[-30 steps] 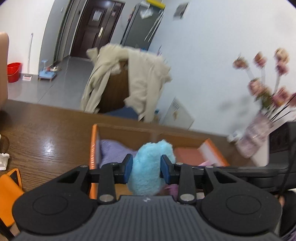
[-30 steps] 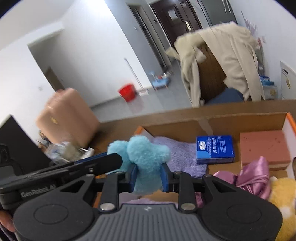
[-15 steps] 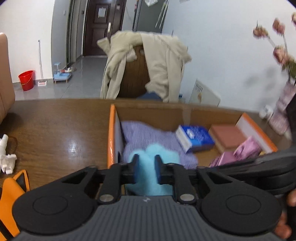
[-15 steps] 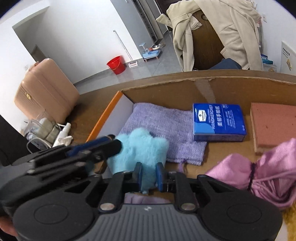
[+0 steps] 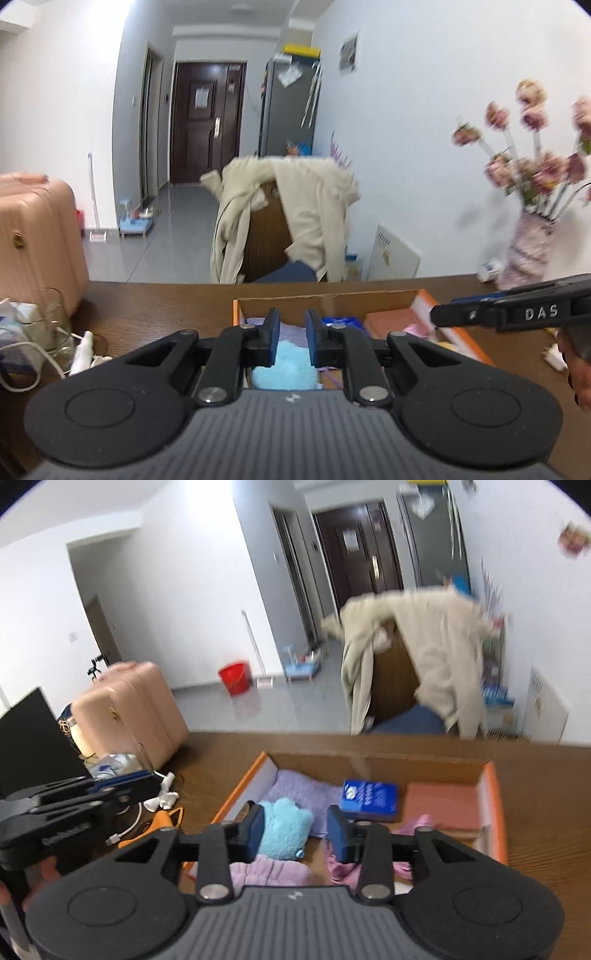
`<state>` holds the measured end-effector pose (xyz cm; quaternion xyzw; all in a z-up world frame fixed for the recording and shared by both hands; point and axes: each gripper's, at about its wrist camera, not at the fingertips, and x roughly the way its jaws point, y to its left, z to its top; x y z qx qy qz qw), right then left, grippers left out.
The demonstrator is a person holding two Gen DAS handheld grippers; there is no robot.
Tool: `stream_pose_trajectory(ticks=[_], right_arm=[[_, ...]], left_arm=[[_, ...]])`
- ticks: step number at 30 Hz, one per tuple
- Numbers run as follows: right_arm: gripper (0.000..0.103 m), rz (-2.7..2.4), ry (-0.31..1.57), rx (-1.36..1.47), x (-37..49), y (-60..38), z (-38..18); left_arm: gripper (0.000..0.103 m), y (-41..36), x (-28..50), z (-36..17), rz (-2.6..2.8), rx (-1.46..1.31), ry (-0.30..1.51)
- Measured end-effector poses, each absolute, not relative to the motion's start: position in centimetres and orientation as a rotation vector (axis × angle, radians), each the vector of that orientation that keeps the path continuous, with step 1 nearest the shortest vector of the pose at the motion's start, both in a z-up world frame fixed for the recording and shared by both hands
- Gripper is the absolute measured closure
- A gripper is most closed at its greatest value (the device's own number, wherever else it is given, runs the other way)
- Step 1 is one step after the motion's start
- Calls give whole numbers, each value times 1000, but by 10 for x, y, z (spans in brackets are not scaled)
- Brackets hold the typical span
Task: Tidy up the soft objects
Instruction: 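Withdraw both grippers from the box back toward the pile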
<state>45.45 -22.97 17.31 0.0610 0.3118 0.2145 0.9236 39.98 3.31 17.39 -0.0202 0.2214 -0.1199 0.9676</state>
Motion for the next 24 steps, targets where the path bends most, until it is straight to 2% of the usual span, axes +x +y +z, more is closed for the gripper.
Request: stream_pose_trajectory(ticks=[3,5,6,7,8,11,13,17,19,24], right_arm=[[54,439,591,82,414,-241,185],[51,433,549,63,385,-248,187],[49,435,523,54,369,-251,186],[47,439,500,47,354,-253,183],[44,442,488,42,342,-253,180],[42,444,474,25,304,-254,166],[40,445,452,16,277,-253,153],[31,428,406,-7,227,-250,126],[27,405,380,-16,202,-250,111],[25,407,428,76,162,-257,77]], left_arm=[[85,33,357,182,-253,-36,419],[80,33,328,183,-248,-26,398],[74,33,311,181,-246,-33,384],[63,34,296,178,-246,-42,370],[59,33,281,174,-246,-49,356],[54,28,243,160,-229,-53,331],[45,25,216,148,-227,-82,326],[36,18,172,121,-212,-119,337],[27,17,152,107,-208,-140,359],[25,8,128,78,-227,-120,445]])
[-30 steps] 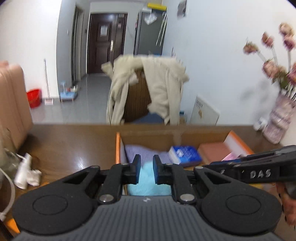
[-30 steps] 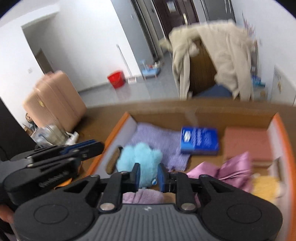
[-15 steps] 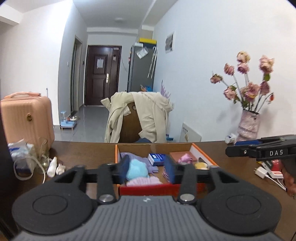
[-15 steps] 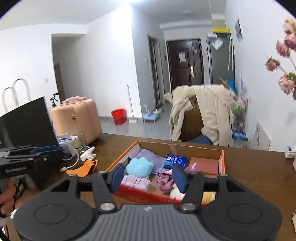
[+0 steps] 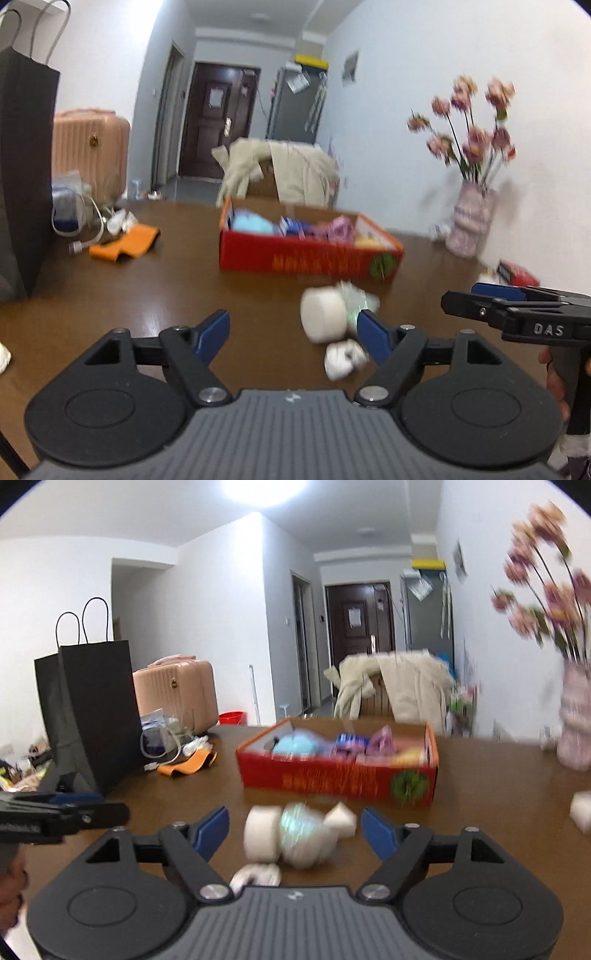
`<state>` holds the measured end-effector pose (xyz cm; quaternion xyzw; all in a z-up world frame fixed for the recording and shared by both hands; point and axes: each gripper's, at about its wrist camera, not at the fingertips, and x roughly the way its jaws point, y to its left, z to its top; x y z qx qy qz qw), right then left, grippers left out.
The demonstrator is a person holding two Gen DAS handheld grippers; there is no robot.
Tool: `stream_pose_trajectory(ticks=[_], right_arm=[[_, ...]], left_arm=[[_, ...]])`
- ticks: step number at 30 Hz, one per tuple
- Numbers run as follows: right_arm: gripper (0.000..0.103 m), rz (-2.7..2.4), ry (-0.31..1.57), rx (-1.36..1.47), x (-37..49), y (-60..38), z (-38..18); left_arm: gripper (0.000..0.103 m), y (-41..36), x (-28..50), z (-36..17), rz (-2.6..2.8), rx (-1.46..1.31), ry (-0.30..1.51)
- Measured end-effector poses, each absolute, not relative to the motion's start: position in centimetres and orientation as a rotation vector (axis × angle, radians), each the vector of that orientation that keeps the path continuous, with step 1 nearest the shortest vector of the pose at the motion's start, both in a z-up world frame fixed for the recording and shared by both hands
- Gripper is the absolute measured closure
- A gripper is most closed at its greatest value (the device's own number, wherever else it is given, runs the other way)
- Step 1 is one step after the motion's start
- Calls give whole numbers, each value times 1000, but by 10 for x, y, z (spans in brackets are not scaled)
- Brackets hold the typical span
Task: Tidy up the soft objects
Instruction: 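Withdraw both grippers from the box back toward the pile, then close the left gripper on the white round sponge while the right gripper grasps the clear bag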
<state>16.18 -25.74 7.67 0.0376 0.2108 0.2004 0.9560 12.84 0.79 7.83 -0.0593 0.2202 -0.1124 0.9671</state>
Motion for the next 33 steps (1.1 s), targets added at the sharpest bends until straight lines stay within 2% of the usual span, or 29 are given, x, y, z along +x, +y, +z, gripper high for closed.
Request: stream_pose_trajectory(ticks=[9,20,23,25,26,33], right_arm=[[25,362,470,68,147,-266,57],[25,293,527,105,190,-284,43],[25,281,547,108,204,-289,38],[25,278,558,108,216,-290,35],[25,275,562,112,223,-290,34],[26,322,575,124,269,-275,29]], left_arm=[[22,-13,140,71,-286,-99,473],[23,-54,235,40,-272,-111,579],[28,-59,255,27,-272,-121,598],[47,-57,263,20,-271,-115,610],[50,-53,264,17,-281,-118,620],[55,-16,273,13,-262,-216,640]])
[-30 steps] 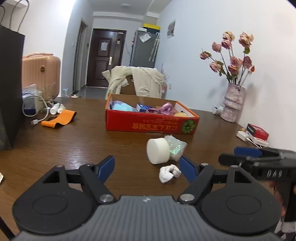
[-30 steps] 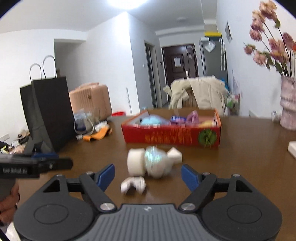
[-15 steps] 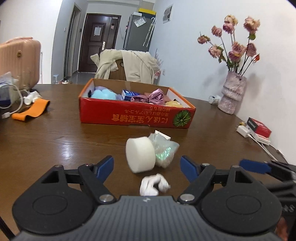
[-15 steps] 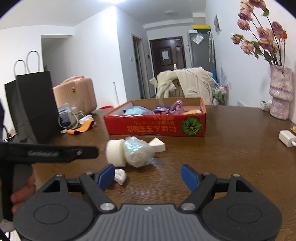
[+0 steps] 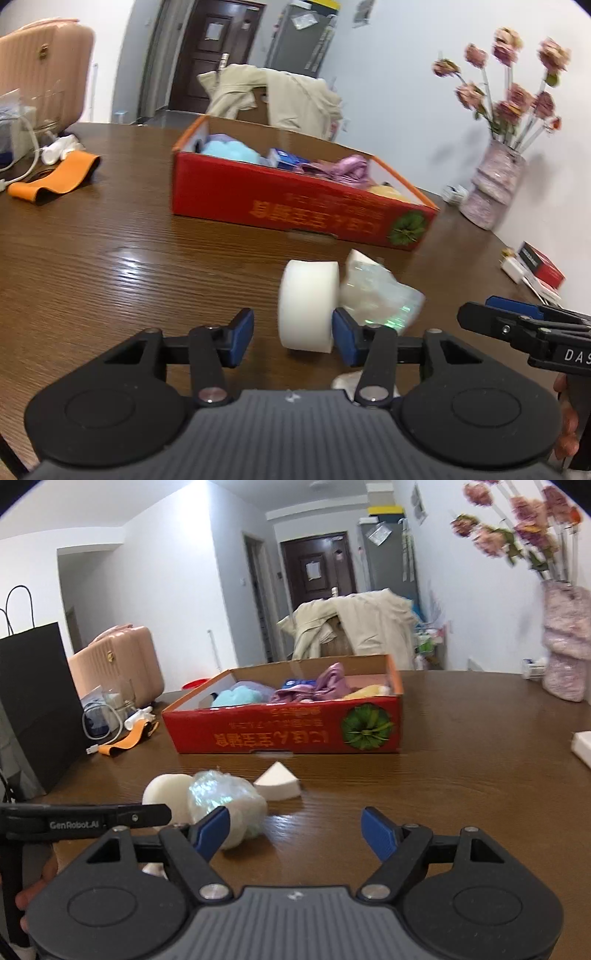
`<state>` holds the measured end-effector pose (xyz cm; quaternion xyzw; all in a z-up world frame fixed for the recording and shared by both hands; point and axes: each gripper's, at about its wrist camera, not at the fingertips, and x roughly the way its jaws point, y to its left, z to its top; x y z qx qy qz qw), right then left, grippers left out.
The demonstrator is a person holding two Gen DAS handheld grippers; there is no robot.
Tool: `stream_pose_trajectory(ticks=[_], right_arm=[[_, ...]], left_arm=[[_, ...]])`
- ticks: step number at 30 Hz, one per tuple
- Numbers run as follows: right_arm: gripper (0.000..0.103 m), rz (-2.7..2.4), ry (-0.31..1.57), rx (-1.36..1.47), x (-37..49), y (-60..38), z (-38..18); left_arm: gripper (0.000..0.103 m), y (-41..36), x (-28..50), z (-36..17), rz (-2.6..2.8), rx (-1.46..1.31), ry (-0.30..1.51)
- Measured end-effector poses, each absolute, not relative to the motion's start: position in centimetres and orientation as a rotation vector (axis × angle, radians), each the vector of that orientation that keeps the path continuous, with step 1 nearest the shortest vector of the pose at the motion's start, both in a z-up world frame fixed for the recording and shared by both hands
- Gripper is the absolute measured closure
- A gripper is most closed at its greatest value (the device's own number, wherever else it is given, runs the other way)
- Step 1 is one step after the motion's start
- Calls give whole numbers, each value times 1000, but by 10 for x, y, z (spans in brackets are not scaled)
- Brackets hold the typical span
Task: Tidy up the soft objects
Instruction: 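Close the left gripper on the white round sponge while the right gripper grasps the clear bag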
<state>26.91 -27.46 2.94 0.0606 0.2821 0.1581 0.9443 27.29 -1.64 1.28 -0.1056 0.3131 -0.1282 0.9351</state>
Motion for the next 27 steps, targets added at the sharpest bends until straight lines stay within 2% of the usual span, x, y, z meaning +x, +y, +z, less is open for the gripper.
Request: stream_pose_trajectory(ticks=[5,13,14,15,16,18,21,27], right_arm=[[26,362,569,107,299,-259,35],[27,464,637,99,317,-230,21],[35,468,654,91,320,-226,18],[43,479,674,81,322,-223,15],[56,486,689,75,324,-220,13],[59,485,684,78,323,-221,13],[64,477,664,105,320,-228,18],[64,458,630,126,317,-243,28]], left_arm=[[55,-9,288,13,-326,-263,635],[64,4,312,-6,-331,-366,709],[63,5,312,-5,-329,-369,704],[58,6,311,-4,-314,-358,692],[45,5,309,-1,-298,-334,681],[35,1,304,4,-284,-260,650],[28,-8,301,11,-289,-139,611],[28,-17,328,5,-216,-13,632]])
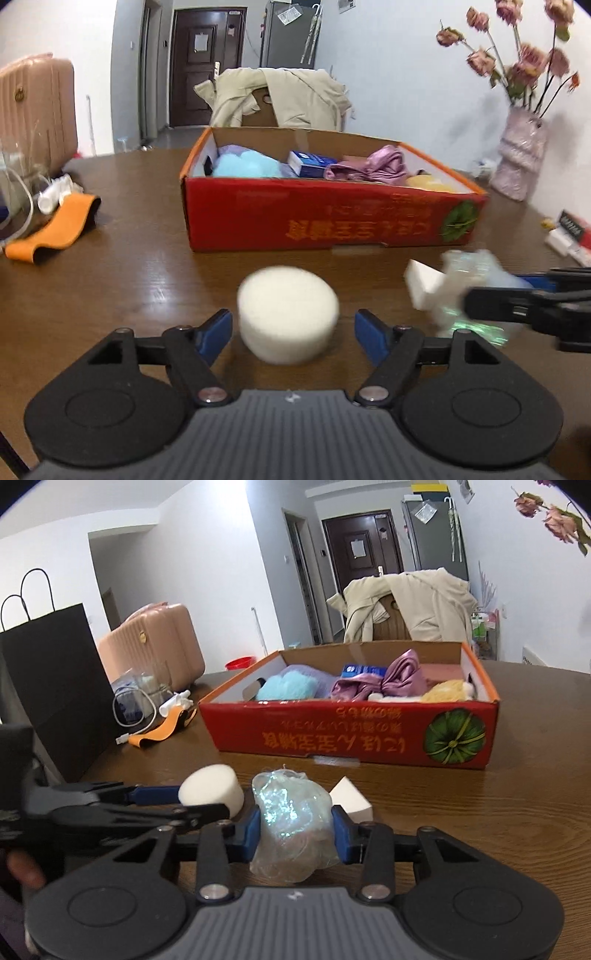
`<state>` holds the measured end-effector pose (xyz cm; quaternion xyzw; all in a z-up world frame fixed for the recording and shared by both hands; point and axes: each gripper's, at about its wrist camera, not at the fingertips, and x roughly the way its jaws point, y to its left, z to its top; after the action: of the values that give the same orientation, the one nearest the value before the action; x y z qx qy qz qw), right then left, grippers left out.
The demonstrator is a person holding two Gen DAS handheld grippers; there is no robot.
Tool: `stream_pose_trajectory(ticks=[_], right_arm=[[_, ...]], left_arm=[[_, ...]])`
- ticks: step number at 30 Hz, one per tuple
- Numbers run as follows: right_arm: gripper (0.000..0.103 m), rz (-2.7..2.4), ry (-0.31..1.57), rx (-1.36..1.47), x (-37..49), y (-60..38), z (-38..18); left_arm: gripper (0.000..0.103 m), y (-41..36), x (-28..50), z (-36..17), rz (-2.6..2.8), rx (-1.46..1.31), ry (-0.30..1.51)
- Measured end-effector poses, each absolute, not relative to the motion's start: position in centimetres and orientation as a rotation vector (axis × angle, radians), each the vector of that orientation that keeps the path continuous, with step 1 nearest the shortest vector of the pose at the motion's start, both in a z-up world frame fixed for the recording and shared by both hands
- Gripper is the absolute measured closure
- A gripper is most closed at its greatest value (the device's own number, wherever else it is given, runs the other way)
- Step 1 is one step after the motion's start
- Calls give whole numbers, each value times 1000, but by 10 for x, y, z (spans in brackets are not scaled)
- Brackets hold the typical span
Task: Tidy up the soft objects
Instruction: 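Close the left gripper on the white round sponge while the right gripper grasps the clear bag, then carry the sponge and clear bag into the red box and open both grippers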
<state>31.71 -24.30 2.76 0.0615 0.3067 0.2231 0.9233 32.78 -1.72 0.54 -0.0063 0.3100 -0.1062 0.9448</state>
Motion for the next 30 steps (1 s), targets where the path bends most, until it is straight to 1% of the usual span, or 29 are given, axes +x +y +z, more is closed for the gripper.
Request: stream_pose_trajectory(ticks=[2,3,4,8,14,20,25,30], right_arm=[[64,451,626,131,316,-247,28],[64,446,626,134,316,-248,29],[64,439,624,135,315,-249,29],[64,425,602,134,306,-254,36],[64,425,573,132,287,-255,46],[64,440,555,129,274,-249,51],[64,453,512,81,280,-246,69],[64,480,463,29,326,-240,94]], left_arm=[[28,-18,337,4,-214,-2,625],[34,-19,340,4,-211,8,633],[45,-21,343,2,-214,21,637],[46,-16,337,8,-192,-1,633],[46,-7,291,31,-207,-88,586],[46,-4,261,52,-227,-94,530],[46,1,280,77,-281,-130,485],[46,-3,336,108,-350,-112,443]])
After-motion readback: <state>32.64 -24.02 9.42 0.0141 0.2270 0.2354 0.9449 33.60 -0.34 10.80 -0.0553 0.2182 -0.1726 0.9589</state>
